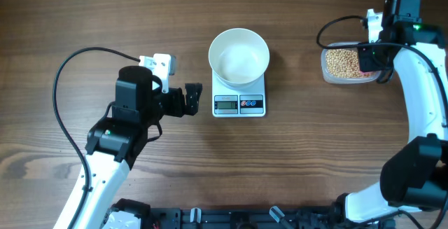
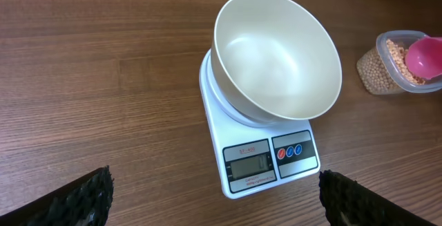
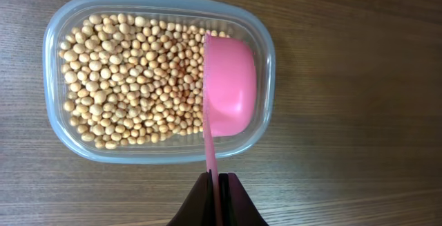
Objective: Scoop item into bowl and weigh 150g on scale
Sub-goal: 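Position the pink scoop over the soybeans with the right gripper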
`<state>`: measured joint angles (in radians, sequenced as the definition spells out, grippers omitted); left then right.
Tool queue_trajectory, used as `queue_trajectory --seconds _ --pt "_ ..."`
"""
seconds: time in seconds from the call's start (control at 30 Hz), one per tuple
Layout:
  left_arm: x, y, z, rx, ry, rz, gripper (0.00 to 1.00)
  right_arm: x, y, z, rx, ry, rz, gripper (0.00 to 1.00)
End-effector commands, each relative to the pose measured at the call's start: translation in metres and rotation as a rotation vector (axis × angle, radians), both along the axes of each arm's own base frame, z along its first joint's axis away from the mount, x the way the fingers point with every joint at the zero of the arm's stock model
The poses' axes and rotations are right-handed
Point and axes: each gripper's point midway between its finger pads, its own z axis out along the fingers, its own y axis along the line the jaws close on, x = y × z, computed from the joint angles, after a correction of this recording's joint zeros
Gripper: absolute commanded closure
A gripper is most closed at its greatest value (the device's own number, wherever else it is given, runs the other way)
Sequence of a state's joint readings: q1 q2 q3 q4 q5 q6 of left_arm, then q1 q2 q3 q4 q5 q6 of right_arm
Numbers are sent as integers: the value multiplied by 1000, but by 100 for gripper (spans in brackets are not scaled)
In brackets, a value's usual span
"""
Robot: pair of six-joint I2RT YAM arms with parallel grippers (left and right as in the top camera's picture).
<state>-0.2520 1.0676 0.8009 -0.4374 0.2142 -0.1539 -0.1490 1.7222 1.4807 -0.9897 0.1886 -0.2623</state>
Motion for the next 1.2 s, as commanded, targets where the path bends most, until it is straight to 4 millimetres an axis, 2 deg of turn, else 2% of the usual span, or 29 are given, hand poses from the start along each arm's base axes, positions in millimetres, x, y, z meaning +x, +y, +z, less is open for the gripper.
queue_trajectory --seconds 0.0,0.4,0.6,0.77,0.97,1.17 --pt "0 4 2 15 -18 0 0 0 3 -10 14 23 -21 96" --pt "0 4 2 15 -18 0 0 -1 21 -15 115 32 13 96" --pt "0 4 2 15 -17 0 0 -4 32 -29 177 79 26 96" --pt "0 4 2 15 -17 0 0 -3 32 -29 182 76 26 96" --pt "-2 4 1 17 -9 0 0 -1 51 -28 285 61 57 96" --pt "-4 5 -3 21 9 0 0 1 54 -28 303 51 63 96"
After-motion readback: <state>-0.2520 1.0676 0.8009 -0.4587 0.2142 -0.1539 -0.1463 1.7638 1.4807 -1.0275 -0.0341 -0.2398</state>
